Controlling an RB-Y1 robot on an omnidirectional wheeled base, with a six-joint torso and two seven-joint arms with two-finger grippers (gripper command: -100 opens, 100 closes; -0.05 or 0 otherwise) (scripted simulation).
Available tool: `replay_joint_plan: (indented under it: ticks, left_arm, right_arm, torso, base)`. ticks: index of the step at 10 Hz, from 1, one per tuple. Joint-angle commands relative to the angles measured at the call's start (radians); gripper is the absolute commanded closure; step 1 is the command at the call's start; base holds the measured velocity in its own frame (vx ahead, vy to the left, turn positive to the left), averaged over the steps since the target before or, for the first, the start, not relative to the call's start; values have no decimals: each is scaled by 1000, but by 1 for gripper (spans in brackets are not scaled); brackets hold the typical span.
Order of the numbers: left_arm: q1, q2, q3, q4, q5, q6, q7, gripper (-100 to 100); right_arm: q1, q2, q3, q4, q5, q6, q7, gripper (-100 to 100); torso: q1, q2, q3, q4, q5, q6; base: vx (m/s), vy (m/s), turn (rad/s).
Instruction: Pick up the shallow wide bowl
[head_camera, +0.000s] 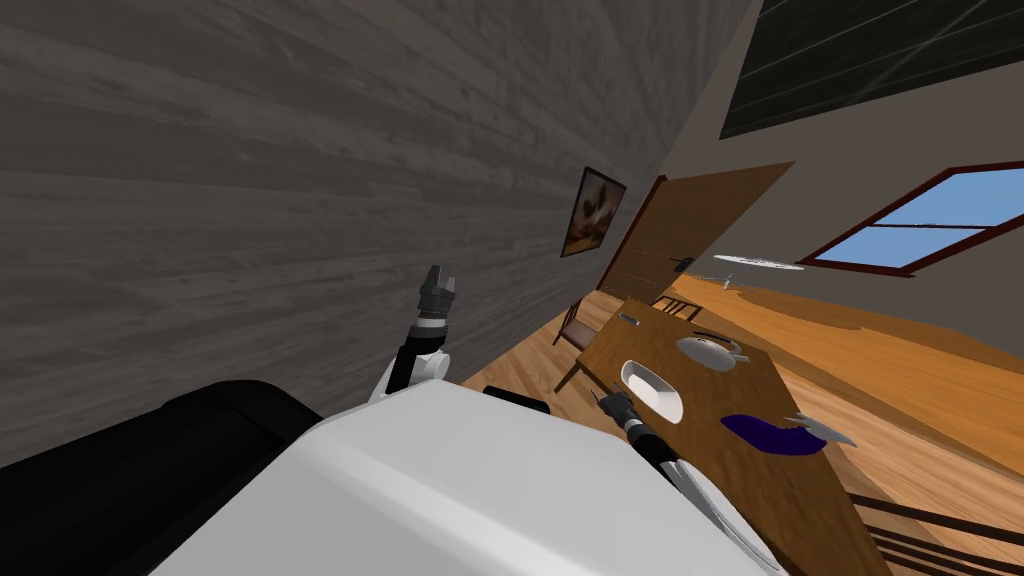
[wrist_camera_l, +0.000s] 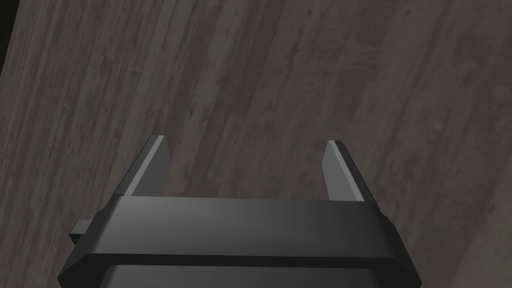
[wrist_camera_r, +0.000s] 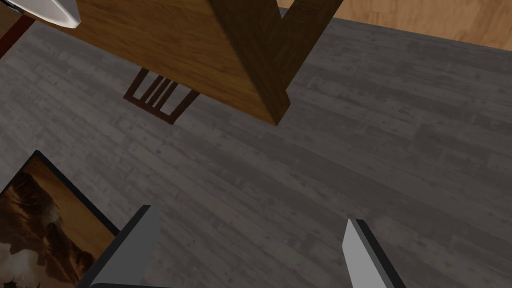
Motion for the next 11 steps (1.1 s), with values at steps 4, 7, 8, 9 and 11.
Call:
replay_joint_plan:
  ticks: [4, 7, 8, 9, 11]
  left_arm:
    - [0, 0, 0, 0, 0, 0, 0, 0]
    - [0, 0, 0, 0, 0, 0, 0, 0]
    - [0, 0, 0, 0, 0, 0, 0, 0]
    - [0, 0, 0, 0, 0, 0, 0, 0]
    - [0, 0, 0, 0, 0, 0, 0, 0]
  right_arm:
    - [-28, -33, -29, 109, 69, 31, 77, -100]
    - [-37, -46, -42, 146, 93, 43, 103, -100]
    - [-37, -46, -42, 146, 93, 43, 103, -100]
    - [-47, -58, -55, 180, 114, 55, 128, -100]
    - [-55, -68, -68, 211, 134, 68, 151, -100]
  torso:
    - [0, 1, 0, 0, 0, 0]
    - [0, 0, 0, 0, 0, 0]
    - [-1, 1, 0, 0, 0, 0]
    - [-1, 2, 1, 0, 0, 0]
    - [-1, 2, 1, 0, 0, 0]
  base:
    - [59, 27, -23]
    - [57, 24, -22]
    - [22, 7, 5]
    - [36, 12, -35]
    - [57, 12, -23]
